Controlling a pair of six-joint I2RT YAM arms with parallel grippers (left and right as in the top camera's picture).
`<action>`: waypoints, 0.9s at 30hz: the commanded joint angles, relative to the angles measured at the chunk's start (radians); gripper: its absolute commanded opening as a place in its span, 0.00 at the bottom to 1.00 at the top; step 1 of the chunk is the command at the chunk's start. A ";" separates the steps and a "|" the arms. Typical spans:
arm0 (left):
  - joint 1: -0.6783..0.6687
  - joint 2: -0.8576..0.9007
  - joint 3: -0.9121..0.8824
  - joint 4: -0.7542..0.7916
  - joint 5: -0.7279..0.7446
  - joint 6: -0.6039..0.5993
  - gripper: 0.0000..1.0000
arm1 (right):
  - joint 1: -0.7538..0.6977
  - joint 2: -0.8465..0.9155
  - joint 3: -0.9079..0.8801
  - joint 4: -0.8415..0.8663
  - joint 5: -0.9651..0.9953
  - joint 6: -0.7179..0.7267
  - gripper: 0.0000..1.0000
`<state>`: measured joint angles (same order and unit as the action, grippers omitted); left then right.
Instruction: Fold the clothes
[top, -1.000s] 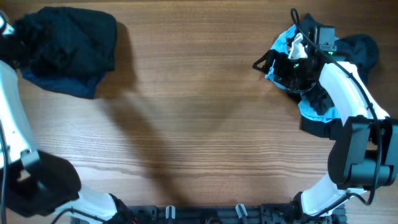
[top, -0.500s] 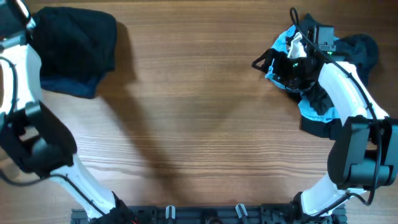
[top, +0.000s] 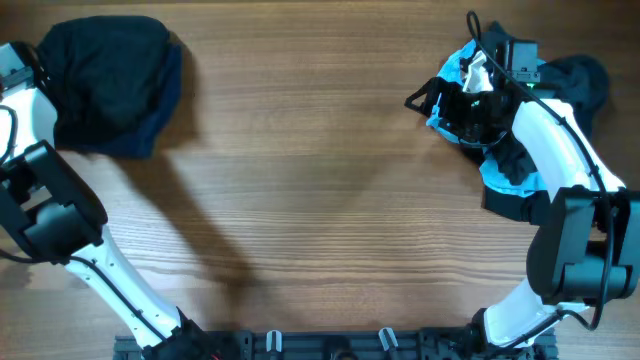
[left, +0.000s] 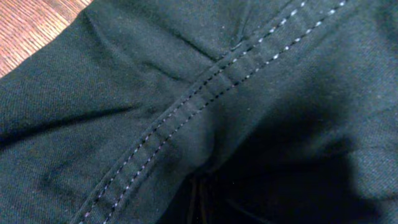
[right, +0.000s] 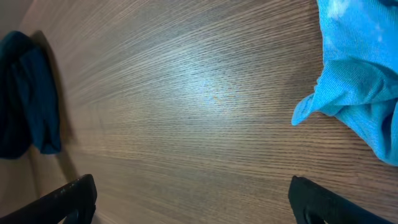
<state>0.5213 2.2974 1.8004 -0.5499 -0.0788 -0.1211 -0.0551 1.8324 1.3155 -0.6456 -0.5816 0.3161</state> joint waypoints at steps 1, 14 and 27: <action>0.012 -0.054 -0.014 -0.023 0.049 -0.021 0.04 | 0.005 -0.023 0.011 0.006 -0.022 0.006 1.00; -0.197 -0.301 -0.014 -0.055 0.138 0.066 0.16 | 0.006 -0.023 0.011 0.020 -0.033 0.027 1.00; -0.197 0.000 -0.016 -0.169 0.113 -0.026 0.04 | 0.006 -0.023 0.011 0.052 -0.033 0.027 1.00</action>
<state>0.3210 2.2131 1.7889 -0.7059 0.0242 -0.1108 -0.0551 1.8324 1.3155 -0.6048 -0.5953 0.3389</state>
